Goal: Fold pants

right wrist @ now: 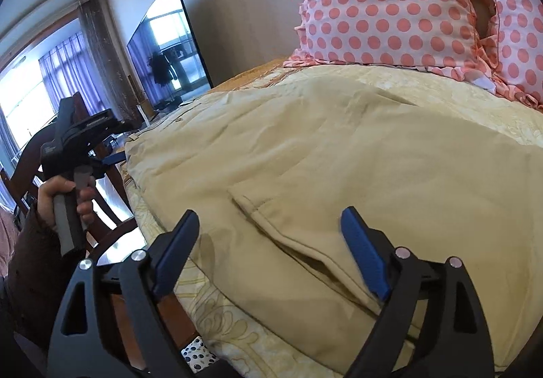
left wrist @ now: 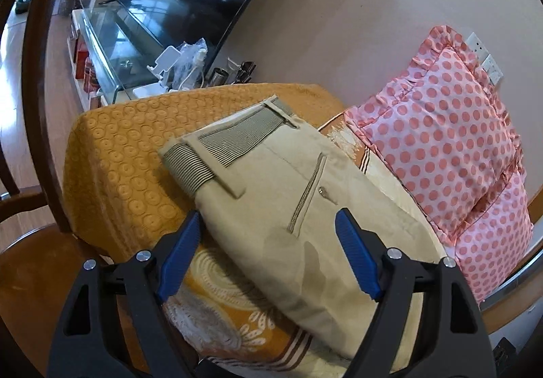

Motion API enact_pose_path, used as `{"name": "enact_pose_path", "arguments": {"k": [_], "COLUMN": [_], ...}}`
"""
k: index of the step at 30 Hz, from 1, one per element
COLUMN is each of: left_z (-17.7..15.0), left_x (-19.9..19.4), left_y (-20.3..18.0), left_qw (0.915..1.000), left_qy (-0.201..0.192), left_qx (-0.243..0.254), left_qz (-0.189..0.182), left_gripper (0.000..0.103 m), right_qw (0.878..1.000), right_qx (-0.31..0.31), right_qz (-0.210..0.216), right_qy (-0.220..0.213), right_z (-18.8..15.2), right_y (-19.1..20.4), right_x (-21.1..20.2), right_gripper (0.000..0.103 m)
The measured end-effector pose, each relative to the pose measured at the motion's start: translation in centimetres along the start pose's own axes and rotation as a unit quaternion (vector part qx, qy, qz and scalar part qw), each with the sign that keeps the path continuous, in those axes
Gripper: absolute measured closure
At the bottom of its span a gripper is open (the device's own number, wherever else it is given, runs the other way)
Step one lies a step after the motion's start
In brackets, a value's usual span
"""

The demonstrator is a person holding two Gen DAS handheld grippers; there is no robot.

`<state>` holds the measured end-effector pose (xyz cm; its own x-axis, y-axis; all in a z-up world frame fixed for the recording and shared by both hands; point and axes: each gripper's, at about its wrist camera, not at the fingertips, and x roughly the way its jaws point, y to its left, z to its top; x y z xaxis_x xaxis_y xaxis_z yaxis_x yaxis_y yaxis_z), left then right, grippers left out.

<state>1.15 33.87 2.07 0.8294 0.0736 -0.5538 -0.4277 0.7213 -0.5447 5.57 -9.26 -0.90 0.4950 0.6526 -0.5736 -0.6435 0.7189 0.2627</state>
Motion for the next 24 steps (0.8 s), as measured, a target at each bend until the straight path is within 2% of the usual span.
{"name": "enact_pose_path", "arguments": {"k": [3, 8, 11, 12, 13, 15, 16, 17, 19, 22, 24], "left_z": [0.6, -0.2, -1.5, -1.7, -1.6, -1.2, -0.8, -0.6, -0.1, 0.3, 0.4], "left_x": [0.9, 1.4, 0.9, 0.7, 0.7, 0.8, 0.8, 0.9, 0.9, -0.3, -1.5], "left_y": [-0.3, -0.4, -0.9, -0.7, -0.2, 0.5, 0.8, 0.8, -0.2, -4.4, -7.7], "left_qw": [0.9998, 0.9958, 0.994, 0.9933, 0.9924, 0.9918, 0.9918, 0.9921, 0.9952, 0.9992, 0.9969], "left_qy": [0.0, 0.006, 0.013, 0.011, 0.006, 0.003, -0.004, -0.003, -0.009, -0.039, -0.052], "left_qx": [-0.011, -0.059, -0.067, -0.078, -0.091, -0.113, -0.118, -0.115, -0.09, 0.002, 0.054], "left_qz": [-0.019, -0.069, -0.086, -0.085, -0.082, -0.059, -0.047, -0.049, -0.036, -0.011, -0.024], "left_gripper": [0.018, 0.021, 0.033, 0.041, 0.05, 0.061, 0.088, 0.092, 0.093, 0.095, 0.095], "right_qw": [1.0, 1.0, 1.0, 1.0, 1.0, 1.0, 1.0, 1.0, 0.999, 0.999, 0.997], "right_qx": [-0.006, -0.007, -0.011, -0.012, -0.012, -0.01, -0.008, -0.005, 0.007, 0.026, 0.036], "right_qz": [0.001, 0.007, 0.008, 0.008, 0.008, 0.01, 0.013, 0.017, 0.028, 0.038, 0.041], "right_qy": [-0.005, -0.011, -0.014, -0.015, -0.016, -0.017, -0.018, -0.018, -0.02, -0.028, -0.046], "right_z": [-0.1, -0.2, -0.3, -0.3, -0.3, -0.4, -0.4, -0.4, -0.4, -0.6, -0.8], "right_y": [0.2, 0.1, 0.1, 0.1, 0.1, 0.0, 0.0, -0.1, -0.5, -1.0, -1.5], "right_x": [0.0, -0.1, -0.1, -0.1, -0.1, -0.1, -0.2, -0.3, -0.7, -2.2, -4.0], "right_gripper": [0.016, 0.016, 0.016, 0.016, 0.016, 0.016, 0.016, 0.016, 0.016, 0.016, 0.016]}}
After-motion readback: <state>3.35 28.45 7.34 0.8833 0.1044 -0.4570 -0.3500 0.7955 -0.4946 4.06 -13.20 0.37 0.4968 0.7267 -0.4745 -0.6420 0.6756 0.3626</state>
